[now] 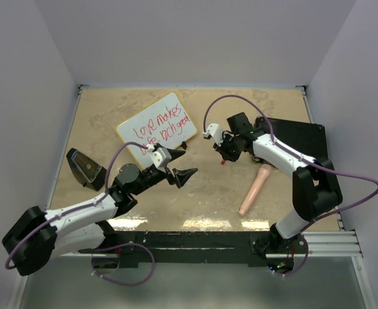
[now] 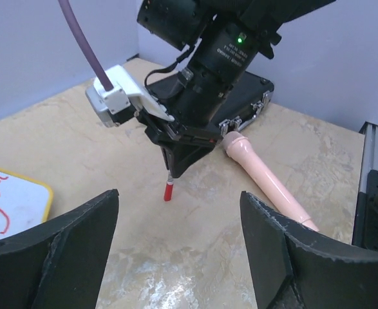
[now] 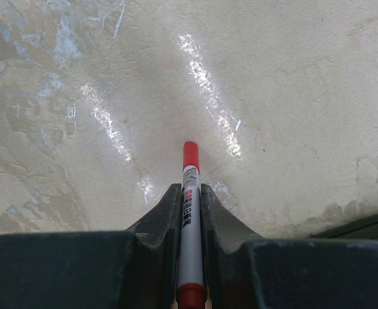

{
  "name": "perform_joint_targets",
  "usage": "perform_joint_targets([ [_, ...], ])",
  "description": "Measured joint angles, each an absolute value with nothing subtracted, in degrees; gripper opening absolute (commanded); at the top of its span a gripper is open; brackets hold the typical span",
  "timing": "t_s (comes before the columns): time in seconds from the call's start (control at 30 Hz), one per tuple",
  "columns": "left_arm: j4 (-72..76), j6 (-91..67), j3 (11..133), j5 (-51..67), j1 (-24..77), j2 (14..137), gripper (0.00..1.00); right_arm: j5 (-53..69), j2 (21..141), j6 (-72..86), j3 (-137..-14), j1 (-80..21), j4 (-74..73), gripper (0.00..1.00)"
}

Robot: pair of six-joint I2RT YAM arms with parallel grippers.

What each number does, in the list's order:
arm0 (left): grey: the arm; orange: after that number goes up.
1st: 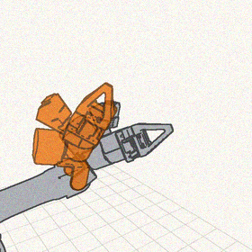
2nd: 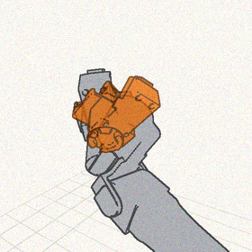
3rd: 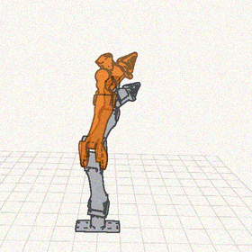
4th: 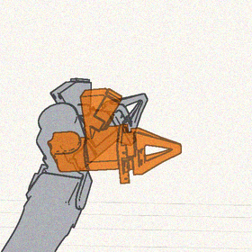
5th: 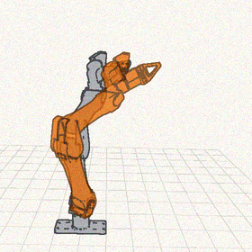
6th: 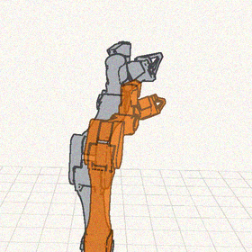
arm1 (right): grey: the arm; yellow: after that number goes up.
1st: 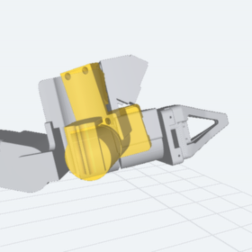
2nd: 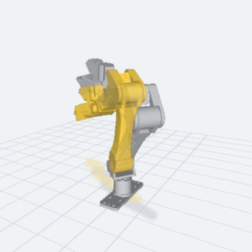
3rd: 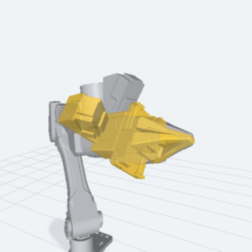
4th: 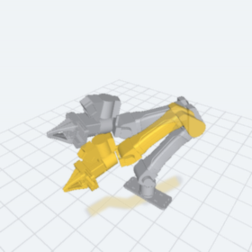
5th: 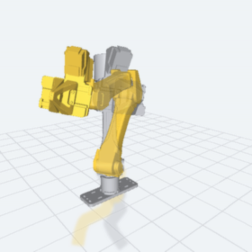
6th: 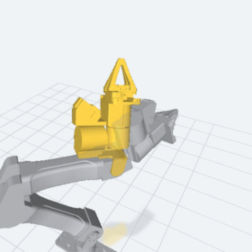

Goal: Write a sentence on the whiteboard
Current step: Close the whiteboard marker at the center of the board.

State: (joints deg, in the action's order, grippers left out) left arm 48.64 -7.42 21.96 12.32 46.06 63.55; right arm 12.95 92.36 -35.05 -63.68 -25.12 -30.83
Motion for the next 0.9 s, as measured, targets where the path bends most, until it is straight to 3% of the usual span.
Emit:
perform_joint_targets([
  [0.17,37.7,-7.0,21.5,10.1,45.4,51.6,0.84,11.9,94.5,-36.1,-66.8,-25.9,-33.6,0.0],
  [0.4,30.6,-8.1,16.8,8.5,45.1,41.6,0.99,11.0,99.8,-37.5,-72.3,-27.0,-34.8,0.0],
  [0.53,29.6,-9.7,14.4,7.4,45.1,37.8,1.0,11.0,100.9,-37.6,-72.2,-27.4,-32.4,0.0],
  [0.7,30.1,-11.7,13.8,6.4,45.1,38.7,1.0,11.6,101.2,-37.6,-71.4,-27.5,-29.4,0.0],
  [0.9,32.0,-11.4,13.8,9.4,45.1,48.6,0.95,15.1,99.2,-39.1,-70.4,-27.2,-29.3,0.0],
])
